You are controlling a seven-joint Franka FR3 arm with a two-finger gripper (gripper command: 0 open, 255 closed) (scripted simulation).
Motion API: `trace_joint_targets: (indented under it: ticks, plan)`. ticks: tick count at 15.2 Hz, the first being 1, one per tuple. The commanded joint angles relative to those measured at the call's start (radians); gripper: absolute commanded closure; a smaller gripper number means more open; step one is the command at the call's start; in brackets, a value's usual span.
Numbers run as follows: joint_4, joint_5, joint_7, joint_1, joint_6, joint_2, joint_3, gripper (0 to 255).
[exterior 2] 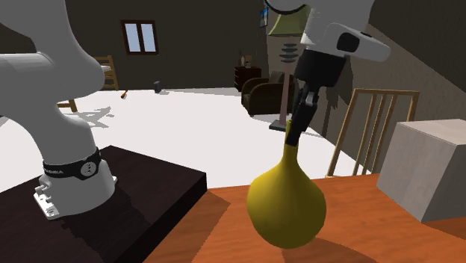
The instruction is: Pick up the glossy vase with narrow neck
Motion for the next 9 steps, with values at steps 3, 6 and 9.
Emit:
trace_joint_targets:
  ticks: [3,6,9]
  plan:
    - [0.031,0.004,-0.003,-0.002,-0.048,-0.019,0.001,255]
    - [0.057,0.007,-0.004,-0.002,-0.086,-0.03,0.001,255]
    - [0.068,0.008,-0.005,-0.002,-0.1,-0.034,0.001,255]
